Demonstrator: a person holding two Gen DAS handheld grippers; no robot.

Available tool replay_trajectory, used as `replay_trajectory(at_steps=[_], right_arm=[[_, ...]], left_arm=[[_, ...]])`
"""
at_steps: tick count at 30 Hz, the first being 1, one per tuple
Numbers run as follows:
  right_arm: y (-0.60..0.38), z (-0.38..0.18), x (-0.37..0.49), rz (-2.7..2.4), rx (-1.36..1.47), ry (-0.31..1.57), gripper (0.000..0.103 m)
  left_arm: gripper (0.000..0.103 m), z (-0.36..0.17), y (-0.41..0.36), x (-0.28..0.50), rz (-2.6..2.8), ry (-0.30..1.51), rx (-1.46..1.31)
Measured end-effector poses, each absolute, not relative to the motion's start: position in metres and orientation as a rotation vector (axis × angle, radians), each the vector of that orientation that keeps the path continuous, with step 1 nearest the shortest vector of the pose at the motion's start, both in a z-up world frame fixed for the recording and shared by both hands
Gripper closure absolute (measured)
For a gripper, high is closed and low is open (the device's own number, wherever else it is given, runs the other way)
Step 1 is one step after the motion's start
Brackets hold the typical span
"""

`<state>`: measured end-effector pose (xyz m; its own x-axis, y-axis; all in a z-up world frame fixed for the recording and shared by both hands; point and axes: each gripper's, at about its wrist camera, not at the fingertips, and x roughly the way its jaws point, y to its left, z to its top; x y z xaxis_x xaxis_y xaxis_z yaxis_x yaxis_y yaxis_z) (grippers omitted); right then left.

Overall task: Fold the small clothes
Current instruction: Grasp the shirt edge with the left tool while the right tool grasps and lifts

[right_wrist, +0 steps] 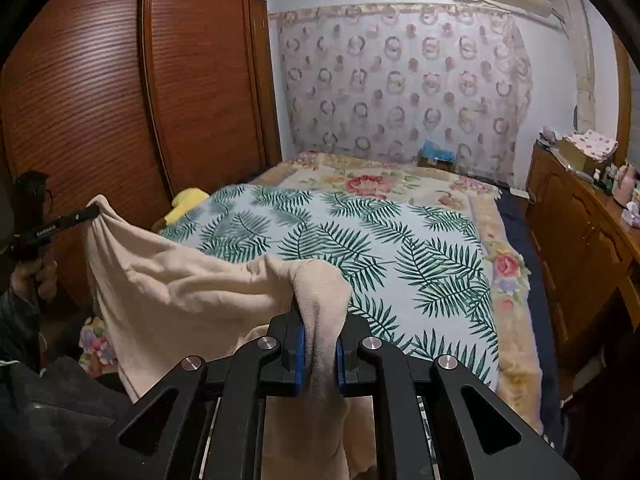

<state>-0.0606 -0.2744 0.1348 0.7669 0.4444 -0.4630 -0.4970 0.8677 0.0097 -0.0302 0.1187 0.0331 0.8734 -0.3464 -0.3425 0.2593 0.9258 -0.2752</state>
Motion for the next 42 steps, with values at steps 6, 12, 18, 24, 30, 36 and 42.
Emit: replay_trajectory(at_steps=[6, 12, 18, 24, 30, 36, 42], right_arm=[[-0.281, 0.153, -0.085, 0.517, -0.109, 0.393, 0.092], [-0.287, 0.184, -0.116, 0.515, -0.125, 0.284, 0.093], [-0.3, 0.211, -0.148, 0.529, -0.114, 0.179, 0.093], [-0.308, 0.23, -0.163, 0.516, -0.12, 0.116, 0.093], [-0.3, 0.245, -0.162, 0.501, -0.155, 0.073, 0.093], [-0.283, 0.254, -0.135, 0.475, -0.202, 0.042, 0.093], [-0.258, 0.237, -0.028, 0.429, -0.249, 0.167, 0.093]], left_arm=[[0.095, 0.065, 0.118, -0.052, -0.316, 0.312, -0.207], [0.095, 0.102, 0.116, -0.069, -0.34, 0.202, -0.197], [0.095, 0.132, 0.115, -0.085, -0.359, 0.119, -0.179], [0.095, 0.155, 0.117, -0.077, -0.332, 0.075, -0.148], [0.095, 0.192, 0.117, -0.065, -0.315, -0.002, -0.101], [0.095, 0.217, 0.122, -0.017, -0.253, 0.007, -0.047], [0.095, 0.185, 0.131, 0.085, -0.172, 0.154, -0.024]])
